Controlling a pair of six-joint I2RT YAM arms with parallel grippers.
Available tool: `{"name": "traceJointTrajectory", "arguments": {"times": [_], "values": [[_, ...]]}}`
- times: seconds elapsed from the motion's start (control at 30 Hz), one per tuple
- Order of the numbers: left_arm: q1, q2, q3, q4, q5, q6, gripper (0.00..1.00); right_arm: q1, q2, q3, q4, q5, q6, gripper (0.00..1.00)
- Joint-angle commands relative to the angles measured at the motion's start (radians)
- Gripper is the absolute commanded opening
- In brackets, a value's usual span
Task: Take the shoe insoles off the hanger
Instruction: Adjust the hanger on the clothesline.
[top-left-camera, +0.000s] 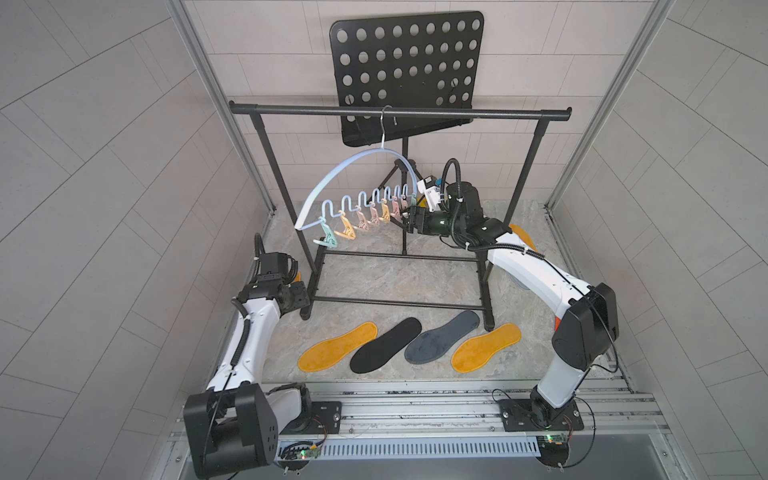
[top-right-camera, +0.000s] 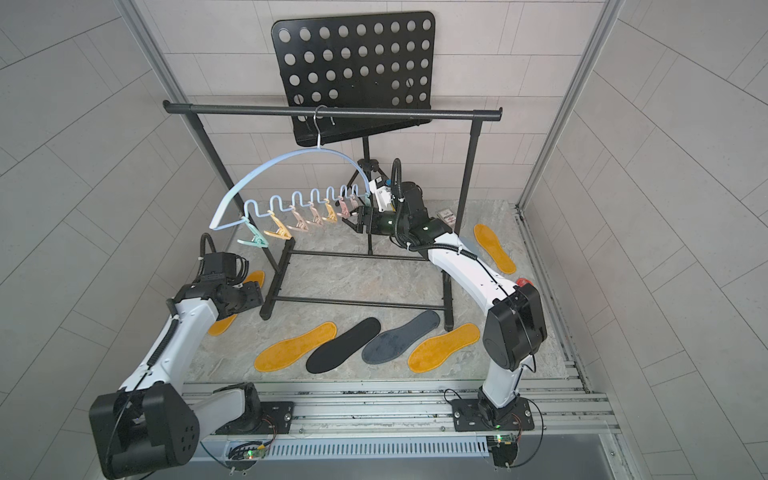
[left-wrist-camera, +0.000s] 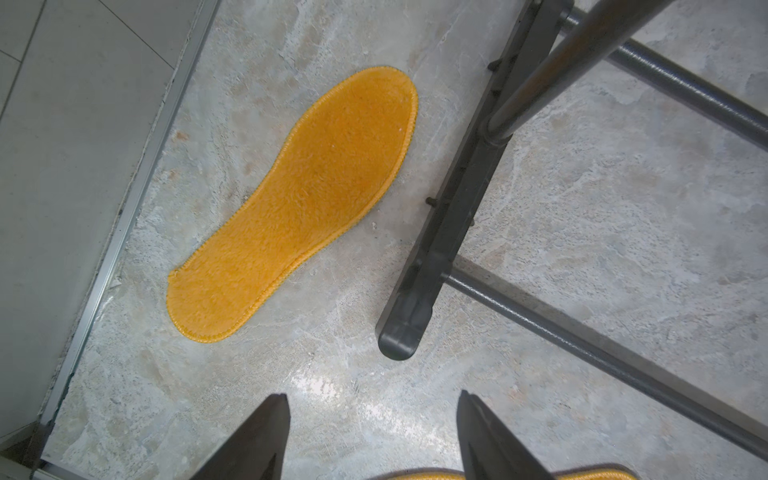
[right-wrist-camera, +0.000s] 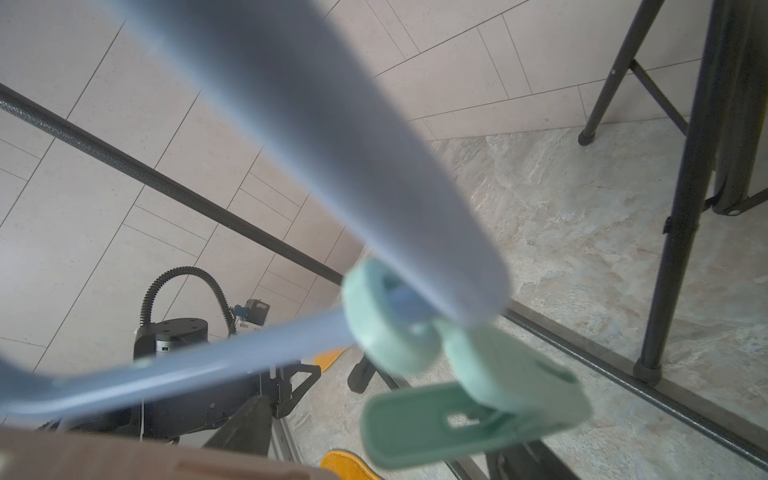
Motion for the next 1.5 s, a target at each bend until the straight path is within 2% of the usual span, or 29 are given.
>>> {"name": "traceJointTrajectory", "arguments": {"times": [0.0,0.37,0.57,1.0,1.23,1.47], "values": [[0.004,-0.023,-0.020,0.020,0.000,-0.004,0.71,0.014,0.009,0.028,-0.075,0.003,0.005,0.84],[0.005,-0.008,-0.023,0.035,0.020,-0.005,0.71,0.045,0.009,0.116,-0.092,0.024,-0.043,0.92],[0.004,-0.020,-0.050,0.054,0.026,-0.012,0.71,0.047,0.054,0.257,-0.233,0.079,-0.054,0.93],[0.003,-0.006,-0.062,0.078,0.046,-0.017,0.71,0.037,0.155,0.505,-0.590,0.316,-0.017,0.98],[0.003,-0.027,-0.084,0.088,0.038,-0.022,0.71,0.011,0.135,0.477,-0.563,0.379,0.027,0.98],[0.002,-0.036,-0.088,0.085,0.038,-0.022,0.71,0.004,0.150,0.549,-0.567,0.339,-0.005,0.98]]}}
